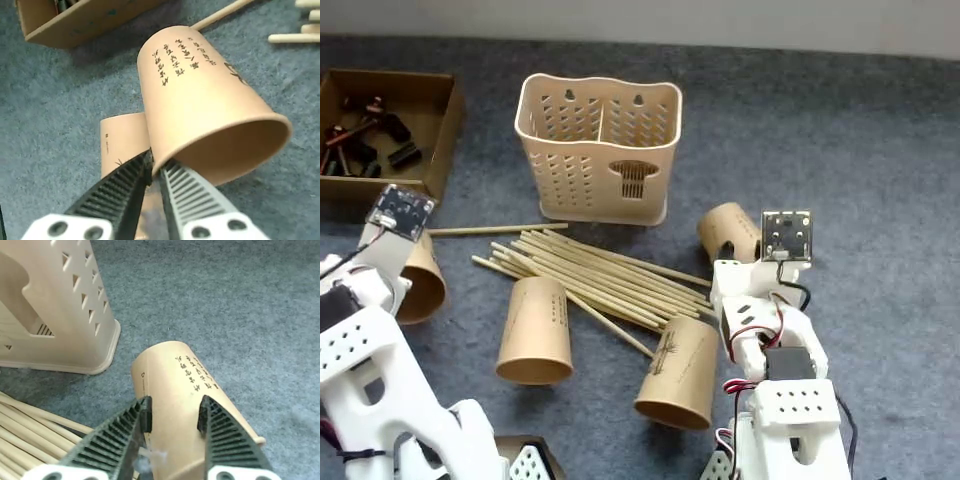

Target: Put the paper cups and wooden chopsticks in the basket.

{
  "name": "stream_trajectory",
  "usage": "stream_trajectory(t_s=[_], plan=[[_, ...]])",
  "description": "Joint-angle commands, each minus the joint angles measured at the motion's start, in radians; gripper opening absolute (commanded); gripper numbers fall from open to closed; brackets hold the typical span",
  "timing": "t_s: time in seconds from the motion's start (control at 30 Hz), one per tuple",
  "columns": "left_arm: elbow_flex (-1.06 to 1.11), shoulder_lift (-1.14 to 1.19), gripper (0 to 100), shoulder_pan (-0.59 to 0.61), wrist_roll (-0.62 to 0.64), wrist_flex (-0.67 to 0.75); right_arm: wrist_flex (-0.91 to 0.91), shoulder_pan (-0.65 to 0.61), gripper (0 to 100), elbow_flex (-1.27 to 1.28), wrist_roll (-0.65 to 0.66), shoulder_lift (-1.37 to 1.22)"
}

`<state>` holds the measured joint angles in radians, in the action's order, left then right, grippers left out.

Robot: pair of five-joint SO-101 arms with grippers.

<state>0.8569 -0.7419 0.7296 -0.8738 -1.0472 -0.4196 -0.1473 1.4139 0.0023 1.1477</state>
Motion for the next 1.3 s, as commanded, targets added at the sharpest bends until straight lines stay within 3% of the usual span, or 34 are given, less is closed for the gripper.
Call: stream_trajectory(t_s=[0.0, 0.3, 0.67, 0.87, 1.27], plan=[[-0.140, -0.025, 0, -0.067, 0.094, -0.124, 0.002, 0.002, 15.9, -0.004, -0.002, 0.005], [-0.358, -0.025, 0, -0.131, 0.302, -0.362, 0.002, 0.002, 15.9, -0.004, -0.002, 0.005], [-0.576, -0.025, 0, -0.136, 0.462, -0.523, 0.002, 0.002, 15.9, -0.004, -0.002, 0.005], [-0.725, -0.016, 0, -0.282, 0.611, -0.647, 0.002, 0.002, 15.9, -0.004, -0.002, 0.005], [-0.871, -0.015, 1, -0.559, 0.824, -0.649, 0.127, 0.007, 15.9, 0.065, -0.002, 0.005]])
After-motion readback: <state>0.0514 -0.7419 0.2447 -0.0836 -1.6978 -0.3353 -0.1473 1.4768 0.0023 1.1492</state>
